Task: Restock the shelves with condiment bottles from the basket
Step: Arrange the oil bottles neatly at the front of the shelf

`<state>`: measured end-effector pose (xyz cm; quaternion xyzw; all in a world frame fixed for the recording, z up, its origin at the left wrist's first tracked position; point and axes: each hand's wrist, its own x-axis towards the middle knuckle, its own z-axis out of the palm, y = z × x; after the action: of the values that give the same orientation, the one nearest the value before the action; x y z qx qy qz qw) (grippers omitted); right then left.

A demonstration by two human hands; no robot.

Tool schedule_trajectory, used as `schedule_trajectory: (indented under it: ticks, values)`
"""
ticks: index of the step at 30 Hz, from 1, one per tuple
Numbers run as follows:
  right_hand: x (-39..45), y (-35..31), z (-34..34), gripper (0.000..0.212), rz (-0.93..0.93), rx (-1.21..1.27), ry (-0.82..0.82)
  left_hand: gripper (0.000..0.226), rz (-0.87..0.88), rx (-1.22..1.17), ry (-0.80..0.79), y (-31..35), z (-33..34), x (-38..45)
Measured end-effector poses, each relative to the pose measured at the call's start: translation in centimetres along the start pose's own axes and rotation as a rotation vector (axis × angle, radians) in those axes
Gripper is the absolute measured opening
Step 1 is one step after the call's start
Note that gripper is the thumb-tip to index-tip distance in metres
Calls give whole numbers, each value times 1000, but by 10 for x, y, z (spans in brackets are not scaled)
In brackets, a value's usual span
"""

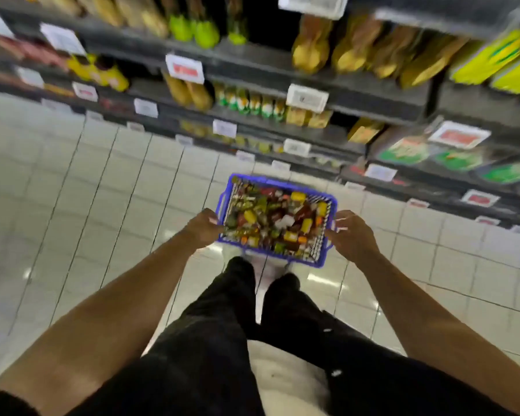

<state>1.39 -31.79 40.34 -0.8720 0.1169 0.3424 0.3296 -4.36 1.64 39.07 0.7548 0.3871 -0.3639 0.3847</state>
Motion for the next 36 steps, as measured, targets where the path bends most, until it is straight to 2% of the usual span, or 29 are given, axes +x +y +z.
schedule_trajectory:
  ticks: [1, 3, 8, 12, 14, 19, 22, 25, 27, 29, 31, 34, 36]
  values:
    - [4, 13, 14, 30, 22, -16, -44, 38, -42, -10, -3, -14, 13, 6]
    - [13, 35, 37, 39, 66, -36, -116, 30, -85, -66, 2, -39, 39, 17]
    - [32, 66, 84, 33, 98, -105, -223, 16, -182, -123, -51, -79, 94, 49]
    - [62, 78, 124, 32, 59, -229, -307, 36, -129, -38, -74, -99, 122, 93]
    - [84, 82, 152, 35, 49, -292, -354, 38, -123, -9, -89, -111, 129, 117]
    - [156, 71, 234, 43, 23, -338, -425, 19, -185, -35, -9, -138, 139, 184]
    - [208, 65, 289, 51, -56, -322, -367, 10, -74, 124, -52, -152, 149, 236]
    - [246, 57, 325, 59, -138, -342, -263, 22, 121, 304, -50, -137, 150, 272]
    - [271, 58, 353, 69, -165, -407, -200, 27, 259, 364, 25, -124, 152, 304]
    - [286, 62, 378, 82, -192, -483, -166, 34, 433, 470, 167, -112, 151, 334]
    - [293, 68, 397, 86, -239, -571, -147, 49, 544, 552, 193, -102, 153, 364]
    - [300, 79, 409, 73, -330, -617, -60, 69, 543, 781, 144, -96, 160, 396]
    - [301, 84, 404, 72, -353, -589, -59, 81, 516, 890, 120, -99, 163, 404]
